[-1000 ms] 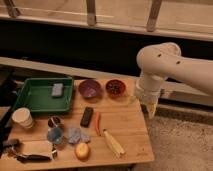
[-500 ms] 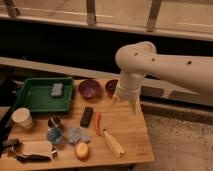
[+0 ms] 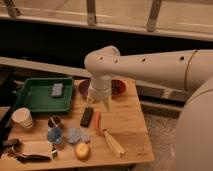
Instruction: Place pepper in purple bowl
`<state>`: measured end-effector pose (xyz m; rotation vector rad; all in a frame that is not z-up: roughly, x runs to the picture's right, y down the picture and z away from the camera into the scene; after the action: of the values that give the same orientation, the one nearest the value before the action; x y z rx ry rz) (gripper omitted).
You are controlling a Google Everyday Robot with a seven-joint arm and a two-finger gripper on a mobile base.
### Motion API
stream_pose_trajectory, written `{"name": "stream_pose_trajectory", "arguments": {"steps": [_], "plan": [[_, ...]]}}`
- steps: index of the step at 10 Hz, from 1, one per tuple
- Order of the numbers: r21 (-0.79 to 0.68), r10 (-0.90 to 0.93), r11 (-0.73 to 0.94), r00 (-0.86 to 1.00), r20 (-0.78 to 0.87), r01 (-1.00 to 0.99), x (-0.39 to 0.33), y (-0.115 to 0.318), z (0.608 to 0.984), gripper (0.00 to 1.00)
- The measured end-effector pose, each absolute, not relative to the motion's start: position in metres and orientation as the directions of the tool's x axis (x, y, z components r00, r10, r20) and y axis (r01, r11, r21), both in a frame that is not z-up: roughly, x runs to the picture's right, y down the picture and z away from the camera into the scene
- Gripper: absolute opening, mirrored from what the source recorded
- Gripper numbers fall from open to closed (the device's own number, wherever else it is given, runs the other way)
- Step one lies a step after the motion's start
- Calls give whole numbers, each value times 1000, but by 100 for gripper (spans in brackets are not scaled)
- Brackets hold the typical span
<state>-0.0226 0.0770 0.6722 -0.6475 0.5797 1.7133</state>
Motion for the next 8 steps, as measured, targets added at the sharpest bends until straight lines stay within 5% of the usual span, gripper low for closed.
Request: {"name": "stream_pose_trajectory", "arguments": {"steps": [8], "plan": [[21, 711, -207, -165, -683, -978, -15, 78, 699, 66]]}}
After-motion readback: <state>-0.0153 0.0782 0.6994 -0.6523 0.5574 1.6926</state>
